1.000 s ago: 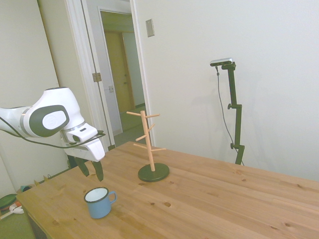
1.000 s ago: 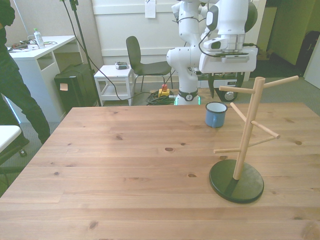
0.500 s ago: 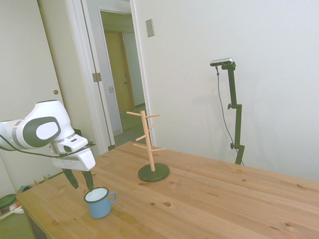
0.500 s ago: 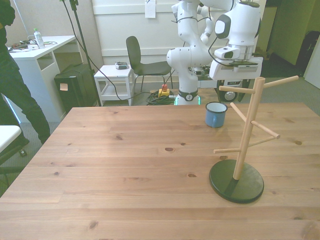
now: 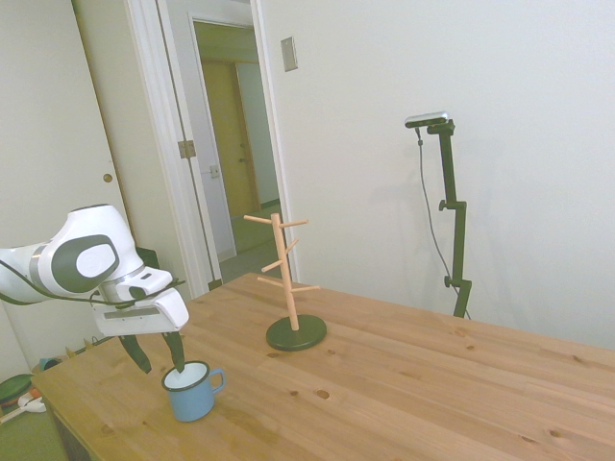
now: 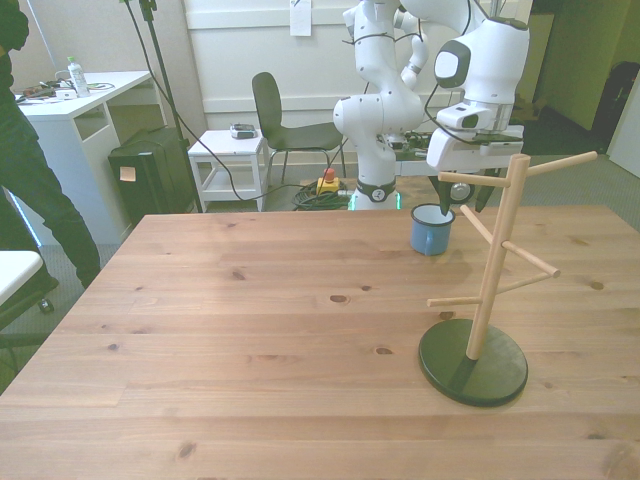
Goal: Hang the mug
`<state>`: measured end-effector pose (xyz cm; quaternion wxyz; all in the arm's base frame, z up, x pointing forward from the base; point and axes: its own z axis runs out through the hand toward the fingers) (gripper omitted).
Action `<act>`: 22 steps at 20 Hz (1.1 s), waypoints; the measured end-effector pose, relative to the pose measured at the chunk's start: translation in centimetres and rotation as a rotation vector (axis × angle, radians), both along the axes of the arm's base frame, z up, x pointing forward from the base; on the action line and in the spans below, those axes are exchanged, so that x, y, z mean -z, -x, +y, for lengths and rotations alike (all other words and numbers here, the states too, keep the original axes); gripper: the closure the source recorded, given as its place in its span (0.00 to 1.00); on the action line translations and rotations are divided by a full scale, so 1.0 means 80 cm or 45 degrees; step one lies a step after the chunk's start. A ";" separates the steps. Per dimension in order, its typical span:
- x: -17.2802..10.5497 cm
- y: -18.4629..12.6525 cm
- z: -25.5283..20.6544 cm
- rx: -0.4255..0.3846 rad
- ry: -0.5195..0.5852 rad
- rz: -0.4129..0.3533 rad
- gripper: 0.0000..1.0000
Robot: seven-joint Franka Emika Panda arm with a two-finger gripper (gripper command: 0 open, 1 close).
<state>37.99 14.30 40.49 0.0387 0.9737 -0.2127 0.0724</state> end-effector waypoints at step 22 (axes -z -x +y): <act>0.036 0.004 0.014 -0.157 0.054 0.065 1.00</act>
